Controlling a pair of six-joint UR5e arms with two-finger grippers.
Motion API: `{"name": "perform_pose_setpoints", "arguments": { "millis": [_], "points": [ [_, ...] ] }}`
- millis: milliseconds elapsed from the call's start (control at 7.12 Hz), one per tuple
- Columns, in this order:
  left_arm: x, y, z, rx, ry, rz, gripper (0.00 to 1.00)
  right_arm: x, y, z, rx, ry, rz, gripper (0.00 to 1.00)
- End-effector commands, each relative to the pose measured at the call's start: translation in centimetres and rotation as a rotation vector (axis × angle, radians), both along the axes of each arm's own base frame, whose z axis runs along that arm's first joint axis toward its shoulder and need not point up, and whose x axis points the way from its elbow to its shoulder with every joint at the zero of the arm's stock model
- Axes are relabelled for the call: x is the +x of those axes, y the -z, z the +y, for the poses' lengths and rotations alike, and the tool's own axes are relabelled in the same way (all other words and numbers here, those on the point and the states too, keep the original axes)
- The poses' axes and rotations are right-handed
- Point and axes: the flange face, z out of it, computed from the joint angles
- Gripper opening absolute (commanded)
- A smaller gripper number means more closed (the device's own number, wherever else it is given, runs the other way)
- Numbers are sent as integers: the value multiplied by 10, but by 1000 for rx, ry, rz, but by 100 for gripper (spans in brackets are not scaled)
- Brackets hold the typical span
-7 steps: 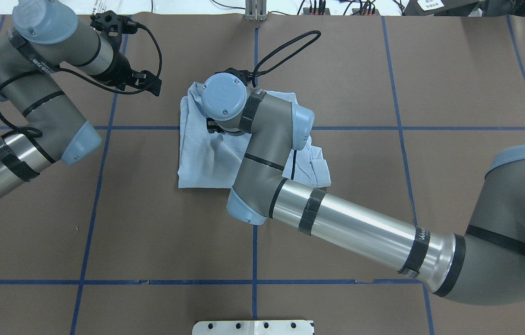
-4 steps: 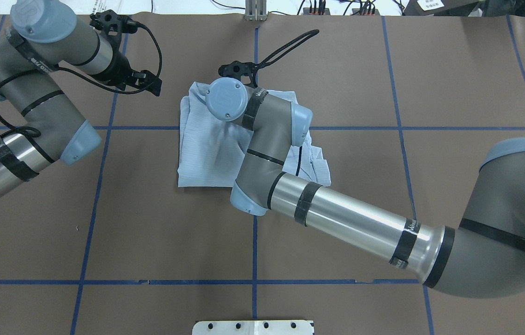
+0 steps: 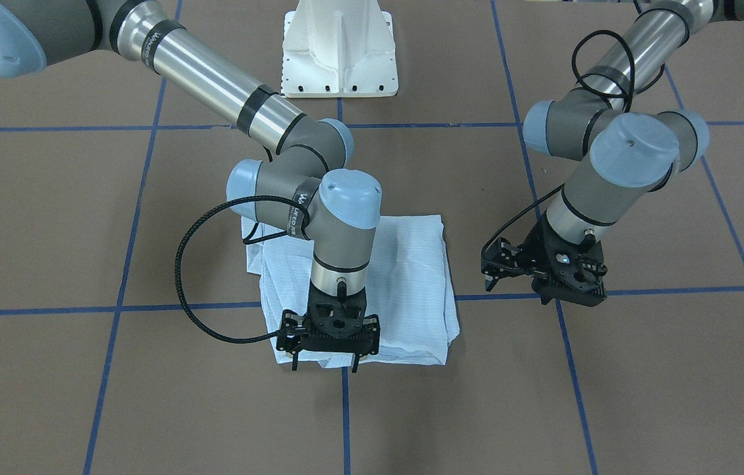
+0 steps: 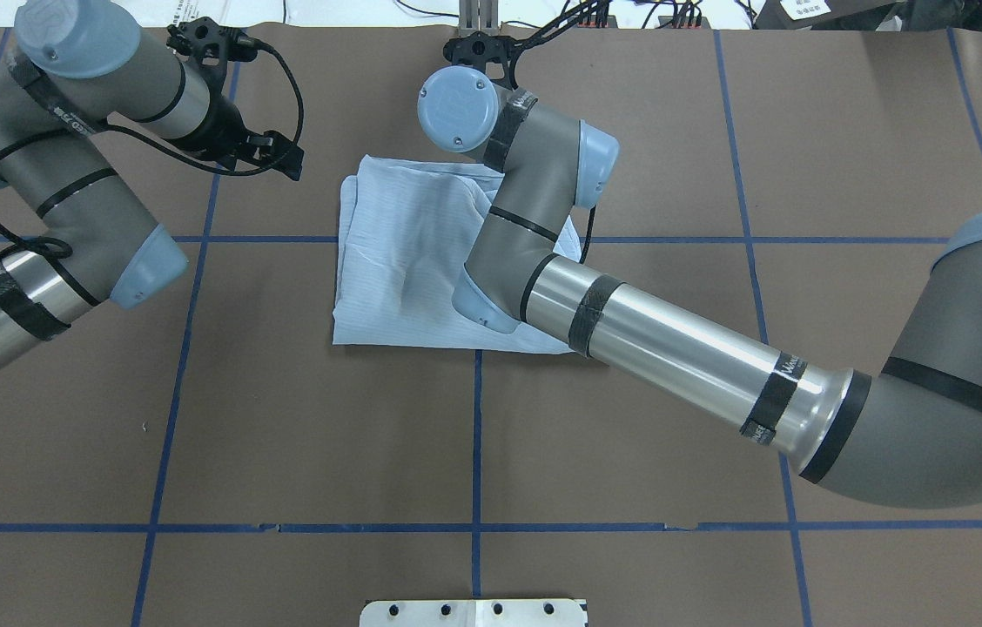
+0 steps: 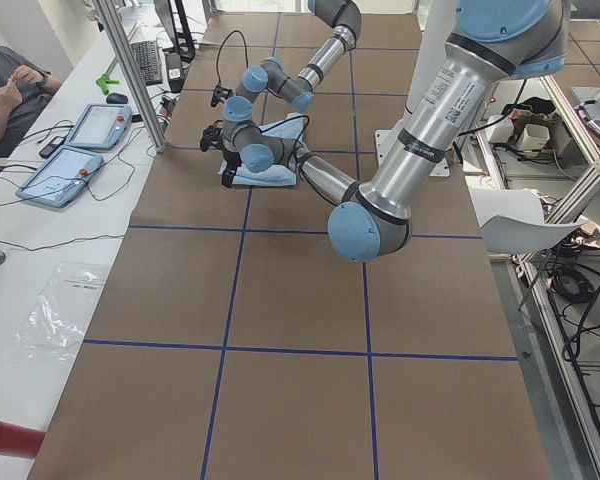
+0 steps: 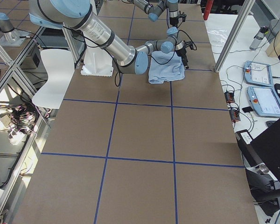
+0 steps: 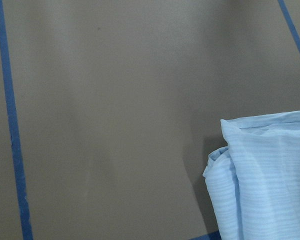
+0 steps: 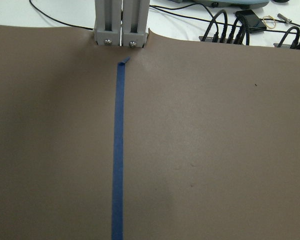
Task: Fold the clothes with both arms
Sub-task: 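Press and smooth the folded shirt with the right gripper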
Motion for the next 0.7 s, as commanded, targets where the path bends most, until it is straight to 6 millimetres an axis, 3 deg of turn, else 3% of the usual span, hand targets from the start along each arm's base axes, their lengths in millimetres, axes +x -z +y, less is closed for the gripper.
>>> {"name": "perform_pose_setpoints", "arguments": {
  "millis": [0, 281, 421, 561],
  "points": [
    [-7, -3, 8, 3, 0, 3, 100, 4, 2, -2, -26, 60, -28, 100],
    [-10, 3, 13, 7, 0, 6, 100, 5, -10, 5, -75, 134, -63, 100],
    [-11, -3, 14, 1, 0, 2, 100, 21, -6, 2, -94, 161, -111, 99],
    [-10, -5, 15, 0, -2, 1, 100, 26, -11, 2, -107, 159, -125, 92]
  ]
}}
